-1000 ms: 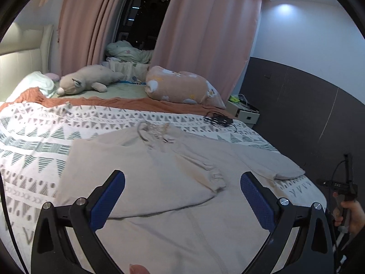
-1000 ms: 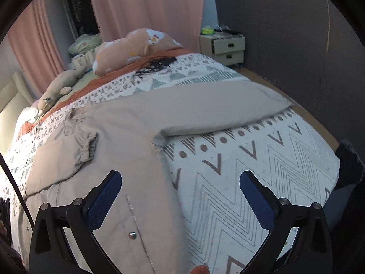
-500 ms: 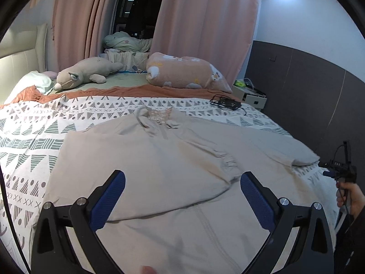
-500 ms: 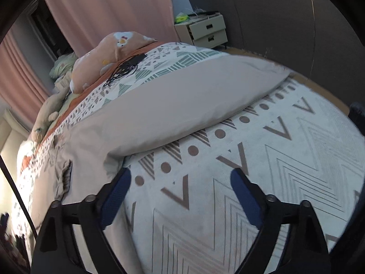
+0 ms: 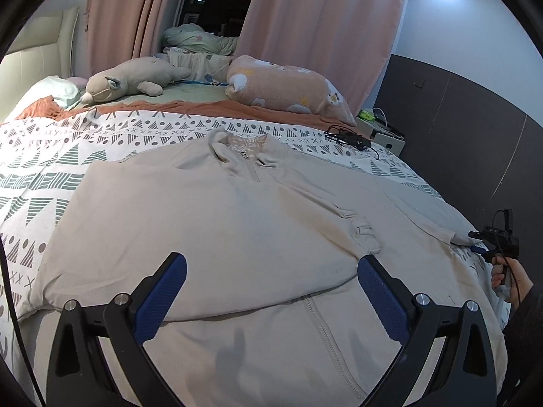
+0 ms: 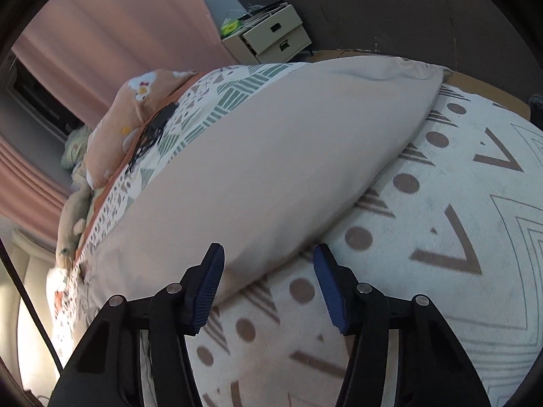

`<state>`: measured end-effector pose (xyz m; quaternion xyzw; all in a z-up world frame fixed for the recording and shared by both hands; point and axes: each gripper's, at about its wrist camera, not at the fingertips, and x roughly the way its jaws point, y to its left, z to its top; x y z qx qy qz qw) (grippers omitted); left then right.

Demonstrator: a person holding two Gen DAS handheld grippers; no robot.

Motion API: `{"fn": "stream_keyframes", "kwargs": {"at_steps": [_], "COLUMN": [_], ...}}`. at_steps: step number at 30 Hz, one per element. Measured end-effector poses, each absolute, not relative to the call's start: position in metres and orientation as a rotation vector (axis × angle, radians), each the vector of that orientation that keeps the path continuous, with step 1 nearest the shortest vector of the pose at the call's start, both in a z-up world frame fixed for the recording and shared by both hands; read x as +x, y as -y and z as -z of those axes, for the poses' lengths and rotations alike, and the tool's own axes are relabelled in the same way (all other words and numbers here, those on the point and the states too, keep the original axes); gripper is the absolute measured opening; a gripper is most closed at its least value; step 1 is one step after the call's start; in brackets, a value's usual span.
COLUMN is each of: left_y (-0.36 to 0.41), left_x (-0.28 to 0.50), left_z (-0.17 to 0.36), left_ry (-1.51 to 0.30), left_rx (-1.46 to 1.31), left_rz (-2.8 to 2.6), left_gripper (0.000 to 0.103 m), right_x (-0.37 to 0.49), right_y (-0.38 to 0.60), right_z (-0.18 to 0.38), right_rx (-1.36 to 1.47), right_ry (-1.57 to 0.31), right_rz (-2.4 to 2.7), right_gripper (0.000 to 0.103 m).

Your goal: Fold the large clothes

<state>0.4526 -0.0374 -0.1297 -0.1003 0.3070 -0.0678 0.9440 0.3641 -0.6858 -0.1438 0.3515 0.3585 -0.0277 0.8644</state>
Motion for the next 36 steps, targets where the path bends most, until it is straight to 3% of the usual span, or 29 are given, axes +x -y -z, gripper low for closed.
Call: {"fn": "stream_keyframes", "kwargs": {"at_steps": [6, 8, 10, 13, 28, 36], "left_y": [0.040, 0.038, 0.034, 0.026, -0.007, -0.017], "left_x": [0.451, 0.451, 0.452, 0.450, 0.441, 0.438], "left_z": [0.130, 0.129, 0.130, 0.128, 0.108, 0.100], "left_ry": [-0.612, -0.617, -0.625, -0.621, -0.578, -0.579], "left_rx": [-0.177, -0.189, -0.196, -0.214, -0.295, -0.308], "left_rz": [0.158, 0.173, 0.178, 0.157, 0.070, 0.099], "left_gripper": [0.103, 0.103, 0.103, 0.103, 0.103, 0.103], "right_x": [0.372, 0.373, 0.374, 0.372, 0.331, 0.303], "right_y": [0.695, 0.699, 0.703, 0.703, 0.600, 0.522], "right_z": [0.156, 0.159, 0.160, 0.155, -0.021, -0.061], "right_rx": [0.784, 0.783, 0.786, 0.799, 0.445, 0.347], "right_ry": [-0.714, -0.714, -0.720, -0.705, -0.483, -0.469], "right_rz": [0.083, 0.106, 0.136, 0.123, -0.065, -0.211], "right_gripper": [0.052, 0.042, 0.018, 0.004, 0.001, 0.001]}}
